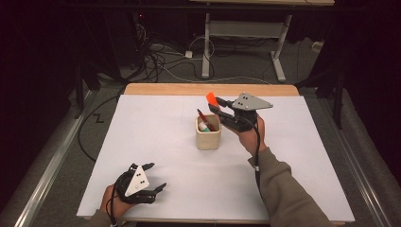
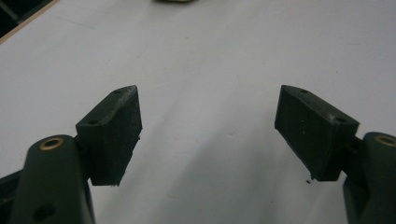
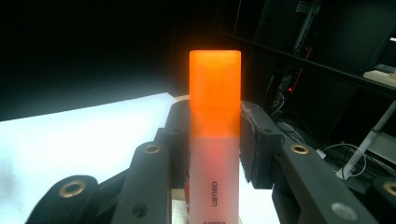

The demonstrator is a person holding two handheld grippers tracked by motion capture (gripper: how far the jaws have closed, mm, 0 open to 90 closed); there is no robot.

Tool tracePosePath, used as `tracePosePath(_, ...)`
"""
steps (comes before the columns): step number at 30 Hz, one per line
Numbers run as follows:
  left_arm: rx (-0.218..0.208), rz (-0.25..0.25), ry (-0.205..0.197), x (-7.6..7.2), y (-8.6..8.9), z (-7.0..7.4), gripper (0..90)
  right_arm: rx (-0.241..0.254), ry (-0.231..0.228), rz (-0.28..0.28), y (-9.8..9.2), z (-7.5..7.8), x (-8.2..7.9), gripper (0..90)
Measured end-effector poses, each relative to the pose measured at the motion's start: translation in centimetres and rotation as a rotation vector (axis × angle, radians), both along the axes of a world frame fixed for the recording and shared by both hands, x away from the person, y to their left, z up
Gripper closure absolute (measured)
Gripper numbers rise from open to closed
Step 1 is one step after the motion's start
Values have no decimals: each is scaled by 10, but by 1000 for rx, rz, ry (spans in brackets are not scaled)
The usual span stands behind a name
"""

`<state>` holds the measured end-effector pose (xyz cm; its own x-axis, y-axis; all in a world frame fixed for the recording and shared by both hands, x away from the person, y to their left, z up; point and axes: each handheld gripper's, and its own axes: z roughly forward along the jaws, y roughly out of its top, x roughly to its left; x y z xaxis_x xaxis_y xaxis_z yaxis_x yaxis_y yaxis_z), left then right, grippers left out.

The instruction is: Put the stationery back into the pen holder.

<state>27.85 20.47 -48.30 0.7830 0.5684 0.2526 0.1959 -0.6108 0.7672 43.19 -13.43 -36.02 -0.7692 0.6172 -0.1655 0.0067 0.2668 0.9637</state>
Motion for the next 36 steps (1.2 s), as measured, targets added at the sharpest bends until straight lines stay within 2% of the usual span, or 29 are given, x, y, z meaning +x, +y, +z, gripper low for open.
tracePosePath(5,1,-3,2,0,0,0,223,7,11,2,5,-2,4,677)
tracePosePath(7,-2,-4,4,0,0,0,223,5,-1,6,6,-2,6,677)
tracePosePath(14,-3,-6,4,0,0,0,223,3,4,17,14,-3,8,677)
tracePosePath(21,-3,-4,1,0,1,0,223,5,27,25,22,-8,8,677)
tracePosePath(36,-3,-4,3,0,1,0,223,10,52,40,25,-22,10,677)
